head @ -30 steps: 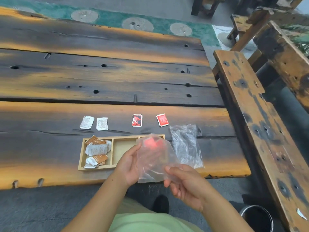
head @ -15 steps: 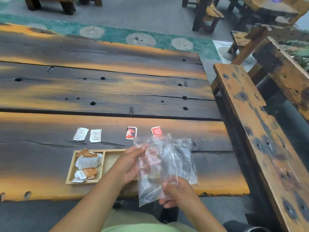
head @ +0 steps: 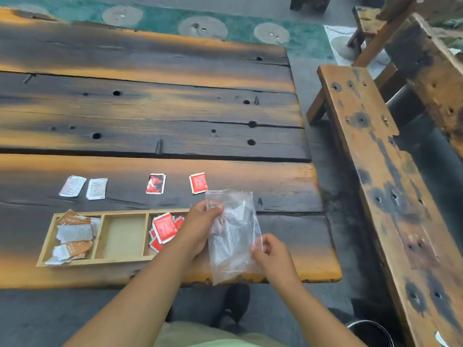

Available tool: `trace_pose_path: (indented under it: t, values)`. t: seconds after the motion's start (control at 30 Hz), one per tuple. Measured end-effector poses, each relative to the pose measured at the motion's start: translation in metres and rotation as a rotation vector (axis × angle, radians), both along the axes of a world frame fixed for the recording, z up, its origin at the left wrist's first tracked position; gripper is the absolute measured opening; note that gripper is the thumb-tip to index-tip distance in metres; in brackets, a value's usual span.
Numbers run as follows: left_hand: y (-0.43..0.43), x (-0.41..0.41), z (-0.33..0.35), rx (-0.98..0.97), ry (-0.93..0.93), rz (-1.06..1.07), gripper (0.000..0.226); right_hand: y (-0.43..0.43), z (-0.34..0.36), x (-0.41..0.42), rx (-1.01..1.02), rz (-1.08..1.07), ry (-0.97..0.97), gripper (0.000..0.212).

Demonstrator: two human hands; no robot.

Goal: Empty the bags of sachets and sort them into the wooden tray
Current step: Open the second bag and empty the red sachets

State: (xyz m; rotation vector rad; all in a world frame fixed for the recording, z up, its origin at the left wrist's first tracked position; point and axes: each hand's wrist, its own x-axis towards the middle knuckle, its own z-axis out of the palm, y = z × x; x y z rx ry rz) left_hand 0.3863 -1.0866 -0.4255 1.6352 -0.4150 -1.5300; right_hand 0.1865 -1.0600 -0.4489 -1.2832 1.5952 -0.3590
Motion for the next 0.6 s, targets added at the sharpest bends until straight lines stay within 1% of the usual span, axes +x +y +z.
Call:
trace_pose_path:
  t: [0.07, 0.13, 0.2, 0.27, 0.33, 0.4, 0.43, 0.5, 0.53, 0.6]
  values:
    - [-0.002, -0.005, -0.003, -0.006, -0.072, -0.008, 0.015, -0.006, -0.009, 0.0, -0.017, -0.043, 0.004, 0.014]
    - [0.0, -0.009, -0.008, 0.028, -0.184, -0.02, 0.027, -0.01, -0.013, 0.003, -0.035, -0.058, 0.036, 0.02]
    - [0.005, -0.012, -0.019, 0.078, -0.265, -0.082, 0.045, -0.015, -0.016, 0.004, -0.062, -0.001, 0.111, 0.029]
    - [0.011, -0.016, -0.027, 0.14, -0.352, -0.217, 0.058, -0.022, -0.018, 0.001, -0.135, 0.118, 0.237, 0.036]
    - [0.012, -0.02, -0.034, 0.162, -0.451, -0.276, 0.052, -0.037, -0.02, -0.005, -0.196, 0.163, 0.317, 0.037]
    - [0.013, -0.025, -0.039, 0.16, -0.515, -0.212, 0.042, -0.051, -0.025, -0.01, -0.148, 0.169, 0.314, 0.029]
    - [0.013, -0.028, -0.044, 0.147, -0.495, -0.152, 0.042, -0.055, -0.028, -0.01, -0.092, 0.169, 0.292, 0.027]
    - [0.015, -0.031, -0.052, 0.149, -0.364, -0.007, 0.052, -0.055, -0.036, -0.004, 0.006, 0.159, 0.249, 0.026]
    - [0.015, -0.032, -0.054, 0.159, -0.33, 0.039, 0.053, -0.053, -0.04, 0.0, 0.044, 0.133, 0.218, 0.026]
    - [0.015, -0.033, -0.06, 0.165, -0.318, 0.055, 0.046, -0.049, -0.047, 0.006, 0.106, 0.052, 0.139, 0.027]
